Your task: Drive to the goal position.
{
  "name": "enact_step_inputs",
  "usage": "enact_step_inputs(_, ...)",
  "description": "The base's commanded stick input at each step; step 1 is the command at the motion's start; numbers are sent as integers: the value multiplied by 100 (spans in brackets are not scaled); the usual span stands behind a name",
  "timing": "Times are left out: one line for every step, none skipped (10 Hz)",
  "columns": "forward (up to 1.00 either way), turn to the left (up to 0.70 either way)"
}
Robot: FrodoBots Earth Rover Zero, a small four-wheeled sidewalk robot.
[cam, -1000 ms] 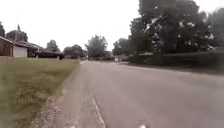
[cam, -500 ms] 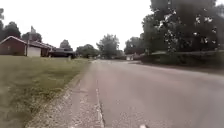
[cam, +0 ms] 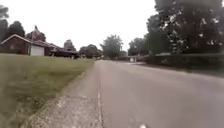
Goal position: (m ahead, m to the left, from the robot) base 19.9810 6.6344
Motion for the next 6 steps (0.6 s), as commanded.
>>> enact_step_inputs(70,6)
enact_step_inputs(70,19)
enact_step_inputs(70,32)
enact_step_inputs(70,0)
enact_step_inputs(70,0)
enact_step_inputs(70,0)
